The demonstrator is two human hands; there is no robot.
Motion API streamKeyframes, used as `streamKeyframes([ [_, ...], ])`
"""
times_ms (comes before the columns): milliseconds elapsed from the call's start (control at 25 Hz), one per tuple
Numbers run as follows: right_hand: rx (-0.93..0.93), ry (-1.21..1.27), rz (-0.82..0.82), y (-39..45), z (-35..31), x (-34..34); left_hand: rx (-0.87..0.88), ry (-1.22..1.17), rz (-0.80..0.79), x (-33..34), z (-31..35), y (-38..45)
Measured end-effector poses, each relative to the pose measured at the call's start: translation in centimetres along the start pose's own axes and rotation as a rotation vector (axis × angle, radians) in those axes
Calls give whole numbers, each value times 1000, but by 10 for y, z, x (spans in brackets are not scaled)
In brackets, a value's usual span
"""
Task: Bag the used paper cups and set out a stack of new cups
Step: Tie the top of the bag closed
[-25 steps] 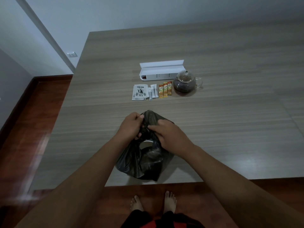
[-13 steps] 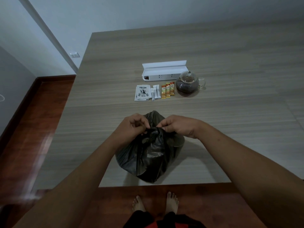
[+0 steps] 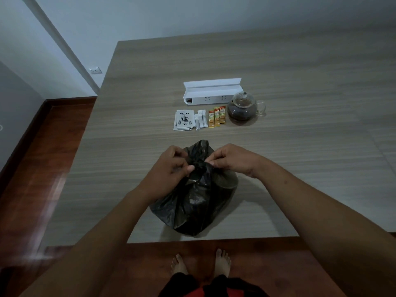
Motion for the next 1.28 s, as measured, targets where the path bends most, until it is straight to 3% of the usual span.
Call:
streamKeyframes([
  [120, -34, -442, 194, 6, 8, -20, 96, 253, -103, 0, -13, -16],
  [200, -61, -576, 230, 9, 15, -20, 119, 325, -130, 5, -18, -28],
  [640, -79, -627, 391, 8, 30, -32, 171, 355, -177, 9, -18, -23],
  [720, -78, -573, 420, 3, 29, -36, 34, 218, -161, 7, -26, -23],
  [800, -43, -426, 455, -4, 31, -41, -186, -142, -91, 4, -28, -22],
  [920, 33, -27, 449, -17, 46, -38, -380, -836, 140, 17, -13, -12],
  [1000, 33, 195, 423, -25, 51, -29, -470, -1057, 299, 26, -8, -2],
  [1080, 10, 327, 411, -31, 51, -25, -532, -1056, 347, 34, -14, 4],
  [1280, -47, 377, 448, -36, 46, -29, -537, -877, 253, 50, -30, 5],
])
Point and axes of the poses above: each hand's wrist, its own y-axis towards the middle knuckle, its own x-axis out of the palm, z = x × y, the point moved 8 cm from there along y, towards the middle knuckle, and after that the axes turned 11 degrees about x, right-handed, at the moved point
